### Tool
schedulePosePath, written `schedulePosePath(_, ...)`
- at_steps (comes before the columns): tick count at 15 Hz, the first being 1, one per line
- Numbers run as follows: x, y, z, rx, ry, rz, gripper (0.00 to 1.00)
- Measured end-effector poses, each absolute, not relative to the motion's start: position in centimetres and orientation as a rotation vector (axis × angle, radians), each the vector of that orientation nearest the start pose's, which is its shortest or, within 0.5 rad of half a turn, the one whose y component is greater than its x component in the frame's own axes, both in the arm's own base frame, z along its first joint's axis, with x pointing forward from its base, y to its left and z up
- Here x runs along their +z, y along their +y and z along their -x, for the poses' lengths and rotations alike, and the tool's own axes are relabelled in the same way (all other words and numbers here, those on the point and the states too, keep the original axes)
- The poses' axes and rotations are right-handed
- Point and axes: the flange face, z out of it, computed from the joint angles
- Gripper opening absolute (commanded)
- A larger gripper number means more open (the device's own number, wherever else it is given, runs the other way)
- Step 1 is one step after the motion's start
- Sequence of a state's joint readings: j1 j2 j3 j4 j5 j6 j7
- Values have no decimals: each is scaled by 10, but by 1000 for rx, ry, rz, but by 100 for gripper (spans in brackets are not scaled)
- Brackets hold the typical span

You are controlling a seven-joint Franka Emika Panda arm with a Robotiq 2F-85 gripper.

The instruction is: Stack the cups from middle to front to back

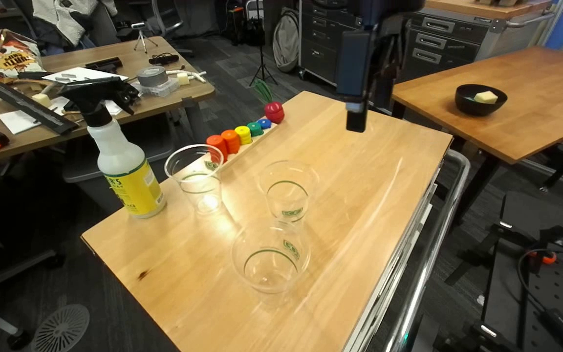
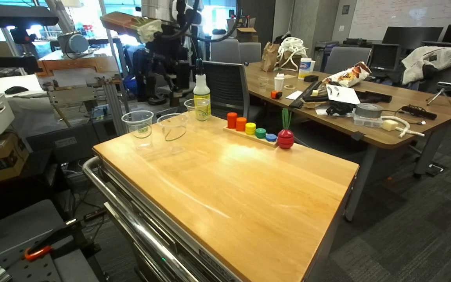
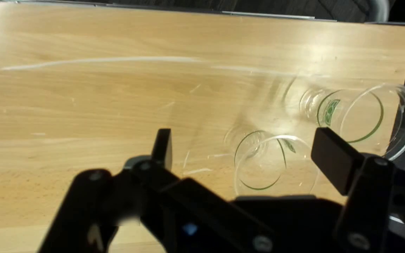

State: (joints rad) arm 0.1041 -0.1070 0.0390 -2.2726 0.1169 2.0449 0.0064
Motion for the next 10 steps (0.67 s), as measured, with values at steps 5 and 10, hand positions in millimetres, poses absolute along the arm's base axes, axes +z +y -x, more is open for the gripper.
schedulePosePath(5, 340, 83, -531, 282, -124, 3056, 100)
schedulePosePath(10, 292, 88, -562, 369, -127, 3045, 75)
